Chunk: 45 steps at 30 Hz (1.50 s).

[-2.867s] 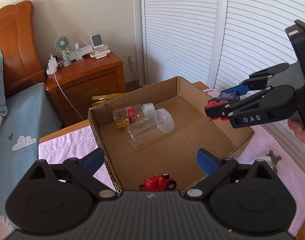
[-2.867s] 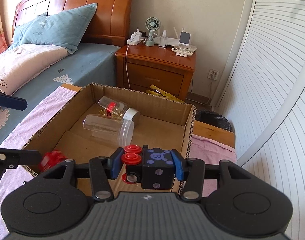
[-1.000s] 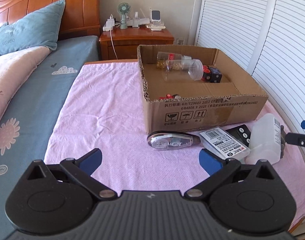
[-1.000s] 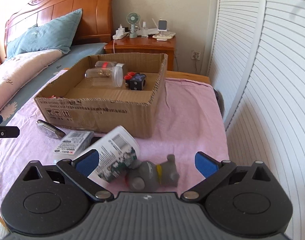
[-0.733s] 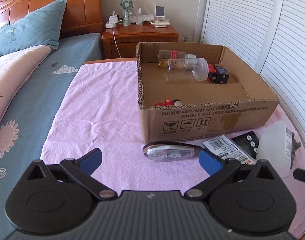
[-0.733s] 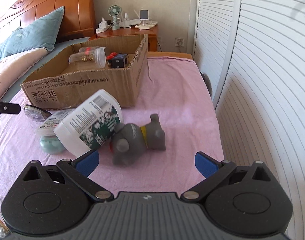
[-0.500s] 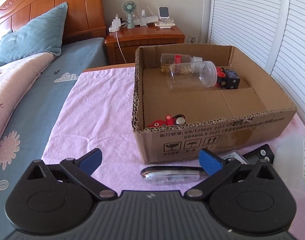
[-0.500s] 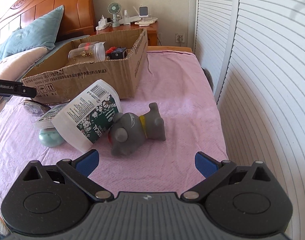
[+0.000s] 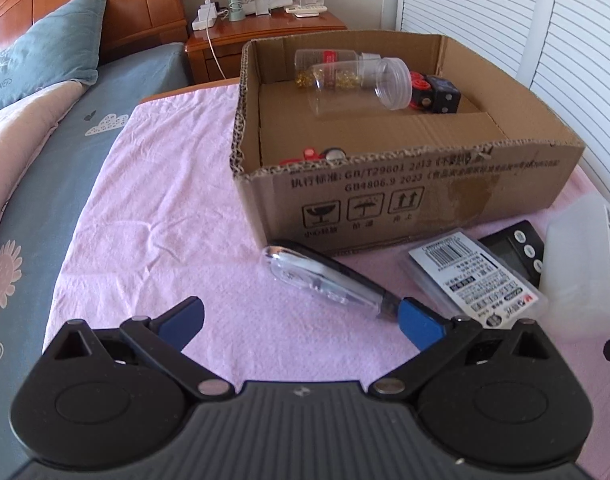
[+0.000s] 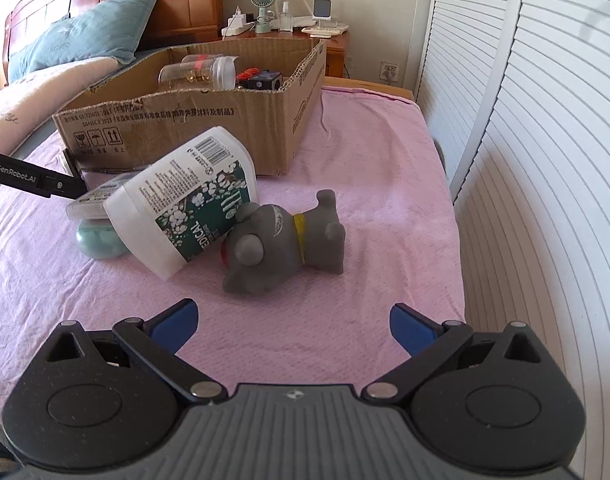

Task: Organize rigid objects
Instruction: 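Move the left gripper to the clear tape dispenser while the right gripper approaches the grey elephant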

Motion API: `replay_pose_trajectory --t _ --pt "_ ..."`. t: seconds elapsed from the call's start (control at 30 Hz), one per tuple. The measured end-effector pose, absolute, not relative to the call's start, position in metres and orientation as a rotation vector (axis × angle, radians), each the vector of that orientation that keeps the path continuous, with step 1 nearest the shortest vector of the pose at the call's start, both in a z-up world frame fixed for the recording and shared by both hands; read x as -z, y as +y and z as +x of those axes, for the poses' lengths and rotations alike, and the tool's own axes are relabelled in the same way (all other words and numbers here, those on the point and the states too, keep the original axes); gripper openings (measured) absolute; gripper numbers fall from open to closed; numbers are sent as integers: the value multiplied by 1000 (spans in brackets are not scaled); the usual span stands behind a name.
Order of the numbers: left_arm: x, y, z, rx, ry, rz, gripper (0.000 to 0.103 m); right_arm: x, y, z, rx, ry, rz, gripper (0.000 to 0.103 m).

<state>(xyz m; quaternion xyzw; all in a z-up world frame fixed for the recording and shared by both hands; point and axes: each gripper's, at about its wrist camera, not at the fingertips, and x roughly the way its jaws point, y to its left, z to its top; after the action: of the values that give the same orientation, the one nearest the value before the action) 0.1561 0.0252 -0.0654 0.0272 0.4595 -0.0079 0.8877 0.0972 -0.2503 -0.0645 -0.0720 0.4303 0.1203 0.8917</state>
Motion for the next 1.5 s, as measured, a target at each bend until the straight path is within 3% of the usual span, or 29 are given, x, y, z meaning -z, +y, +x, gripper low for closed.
replay_pose_trajectory --t 0.3,0.97,1.37,1.5 --pt "82 35 149 59 978 13 102 77 -245 92 -271 898 -179 103" --pt "83 14 141 58 754 82 102 80 -247 87 -281 845 -173 103" --pt "87 14 151 53 725 82 102 80 -247 87 -281 844 -173 103" --pt "86 16 153 84 726 73 93 80 -247 87 -281 844 -172 103"
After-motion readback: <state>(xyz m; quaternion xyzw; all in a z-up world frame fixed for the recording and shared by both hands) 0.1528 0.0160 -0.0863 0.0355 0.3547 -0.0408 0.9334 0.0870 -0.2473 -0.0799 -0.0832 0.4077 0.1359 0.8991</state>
